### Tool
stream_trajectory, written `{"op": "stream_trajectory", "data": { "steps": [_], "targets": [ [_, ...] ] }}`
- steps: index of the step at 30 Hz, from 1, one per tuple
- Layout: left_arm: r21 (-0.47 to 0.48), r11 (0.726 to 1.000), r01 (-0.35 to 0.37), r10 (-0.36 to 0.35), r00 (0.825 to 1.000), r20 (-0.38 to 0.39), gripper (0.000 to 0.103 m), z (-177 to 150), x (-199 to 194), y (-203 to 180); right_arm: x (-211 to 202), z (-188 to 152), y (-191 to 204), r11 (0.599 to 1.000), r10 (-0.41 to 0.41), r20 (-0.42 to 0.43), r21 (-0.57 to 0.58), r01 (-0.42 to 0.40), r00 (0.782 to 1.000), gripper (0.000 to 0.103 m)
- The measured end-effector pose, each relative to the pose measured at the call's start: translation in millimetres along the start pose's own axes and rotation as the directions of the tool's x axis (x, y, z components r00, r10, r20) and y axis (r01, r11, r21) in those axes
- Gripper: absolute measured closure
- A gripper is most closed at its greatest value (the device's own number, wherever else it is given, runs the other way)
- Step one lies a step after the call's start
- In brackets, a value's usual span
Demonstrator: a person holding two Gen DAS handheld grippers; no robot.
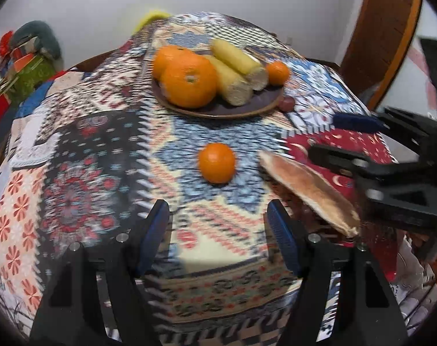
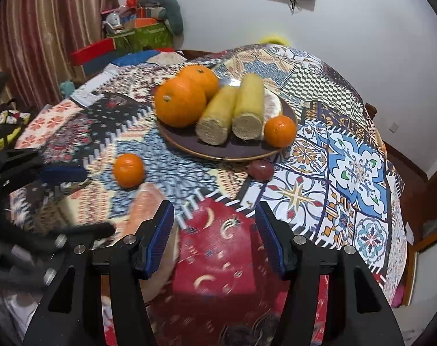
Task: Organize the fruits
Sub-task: 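Close the right tool around the pink pomelo wedge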
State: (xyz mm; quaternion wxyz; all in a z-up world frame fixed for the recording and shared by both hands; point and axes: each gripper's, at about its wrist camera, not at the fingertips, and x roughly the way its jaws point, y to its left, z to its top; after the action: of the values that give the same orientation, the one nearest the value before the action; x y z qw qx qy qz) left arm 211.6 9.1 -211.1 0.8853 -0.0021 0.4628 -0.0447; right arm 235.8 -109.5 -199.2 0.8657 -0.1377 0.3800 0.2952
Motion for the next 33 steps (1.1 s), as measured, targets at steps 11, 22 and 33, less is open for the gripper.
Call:
{"op": "stream_trajectory", "data": {
  "steps": [11,22,33],
  "targets": [
    [-0.180,0.984,-0.019,0.027,0.999,0.041,0.033,-10,-26,73,-4,-3,30,0.995,0.090,-0.005,0.046,-0.090,0.996,0.048],
    [-0.163,0.987,0.007,0.001,0.999,0.052,0.033,-13,-22,68,31,7,31,0.998,0.056,-0.093,0.043,-0.052,0.994,0.048],
    [-0.127,0.992,0.011,-0.006,0.999,0.039,0.033,-11,-13,54,22,-9,-1,0.994,0.034,-0.087,0.108,-0.024,0.996,0.049]
  ]
}}
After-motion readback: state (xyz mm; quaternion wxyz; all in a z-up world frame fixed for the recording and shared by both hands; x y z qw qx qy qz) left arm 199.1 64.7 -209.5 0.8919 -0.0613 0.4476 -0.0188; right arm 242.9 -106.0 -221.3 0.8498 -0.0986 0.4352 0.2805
